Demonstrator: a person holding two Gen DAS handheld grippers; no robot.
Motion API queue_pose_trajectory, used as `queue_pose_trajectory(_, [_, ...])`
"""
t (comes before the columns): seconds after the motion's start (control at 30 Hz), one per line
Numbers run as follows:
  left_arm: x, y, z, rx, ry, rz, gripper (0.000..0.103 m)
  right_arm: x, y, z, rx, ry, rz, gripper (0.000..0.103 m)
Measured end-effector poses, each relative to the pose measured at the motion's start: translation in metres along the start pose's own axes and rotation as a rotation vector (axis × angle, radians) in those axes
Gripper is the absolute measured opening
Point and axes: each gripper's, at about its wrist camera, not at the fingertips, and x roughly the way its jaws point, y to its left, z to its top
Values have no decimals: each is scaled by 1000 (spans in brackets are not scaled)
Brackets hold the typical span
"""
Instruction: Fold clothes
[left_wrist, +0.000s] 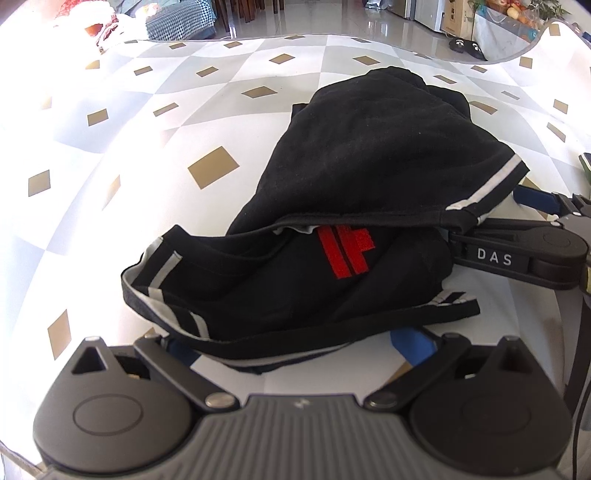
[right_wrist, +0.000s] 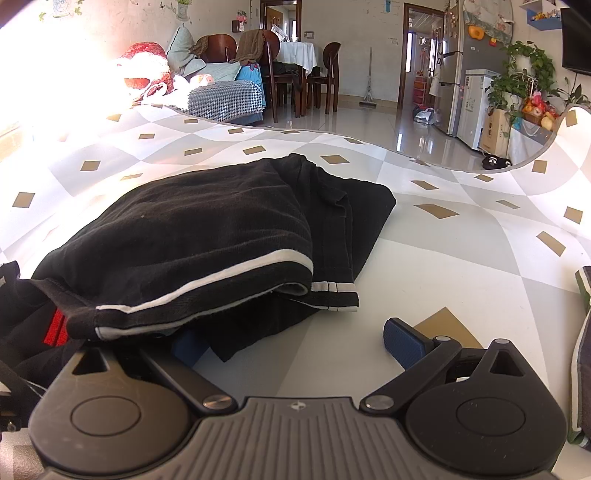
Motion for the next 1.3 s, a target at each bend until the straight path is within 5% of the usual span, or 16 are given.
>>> queue_pose_trajectory(0.27, [-6,-10,1,-31,-7,-3,103,-3,1,-2,-2,2,-1,99])
queue_pose_trajectory(0.43, [5,30,15,-88,1,-2,103,-4,4,0,-7,22,1,99])
queue_pose_trajectory(0.9, [28,82,45,-291,8,79,103,-34,18,-5,-115,212,147,98])
queue_pose_trajectory(1.1, [-5,72,50,-258,-91,47,103,-38,12,4,-132,272,116,93])
queue_pose_trajectory(1.3, [-13,59,60,-239,-90,7,103,-40,7,19,-68,291,97,93])
